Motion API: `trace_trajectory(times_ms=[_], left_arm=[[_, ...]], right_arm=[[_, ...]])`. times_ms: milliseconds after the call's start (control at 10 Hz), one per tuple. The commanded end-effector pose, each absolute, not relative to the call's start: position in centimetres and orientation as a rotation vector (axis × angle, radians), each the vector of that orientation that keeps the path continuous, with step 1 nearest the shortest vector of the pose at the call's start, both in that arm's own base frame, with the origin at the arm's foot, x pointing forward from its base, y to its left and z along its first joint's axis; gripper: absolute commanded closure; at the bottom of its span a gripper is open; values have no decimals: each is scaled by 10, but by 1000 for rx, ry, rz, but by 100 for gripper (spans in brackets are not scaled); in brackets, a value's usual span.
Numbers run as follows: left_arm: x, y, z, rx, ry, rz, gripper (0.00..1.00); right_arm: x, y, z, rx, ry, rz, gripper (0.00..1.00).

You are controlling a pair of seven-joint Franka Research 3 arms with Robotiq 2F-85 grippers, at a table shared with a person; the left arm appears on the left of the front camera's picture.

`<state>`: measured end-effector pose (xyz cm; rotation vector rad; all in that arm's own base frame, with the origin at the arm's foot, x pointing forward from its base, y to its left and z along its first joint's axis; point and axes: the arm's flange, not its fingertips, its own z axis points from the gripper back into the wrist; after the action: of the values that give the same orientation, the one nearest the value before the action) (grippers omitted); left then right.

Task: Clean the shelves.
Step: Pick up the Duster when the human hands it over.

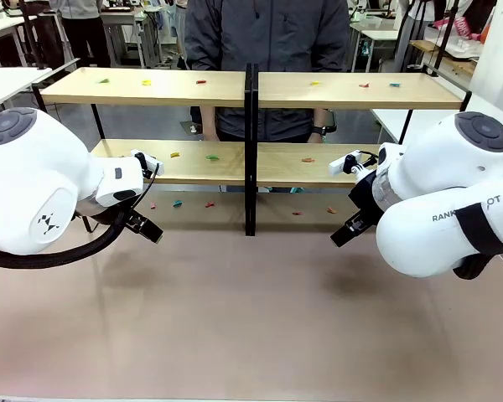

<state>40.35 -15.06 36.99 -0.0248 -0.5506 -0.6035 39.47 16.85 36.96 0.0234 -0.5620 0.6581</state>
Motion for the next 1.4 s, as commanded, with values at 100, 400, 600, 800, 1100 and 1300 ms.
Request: trace_trajectory(times_ms=[100, 400, 600, 800, 1100, 1300], left_arm=[[403, -151, 370, -25, -551, -604, 0], [403, -151, 370, -25, -551, -604, 0], [403, -151, 370, -25, -551, -604, 0], [396, -151, 378, -166, -529, -704, 0], [335, -90, 434, -267, -562, -769, 0], [287, -52, 485, -274, -729, -770, 0]], right_arm=[[395, 168, 370, 24, -562, 657, 0], [395, 168, 370, 24, -562, 657, 0], [395, 168, 370, 24, -562, 657, 0], [389, 169, 377, 50, -509, 644, 0], [341, 111, 425, 221, -521, 617, 0], [291, 69, 468, 233, -632, 634, 0]])
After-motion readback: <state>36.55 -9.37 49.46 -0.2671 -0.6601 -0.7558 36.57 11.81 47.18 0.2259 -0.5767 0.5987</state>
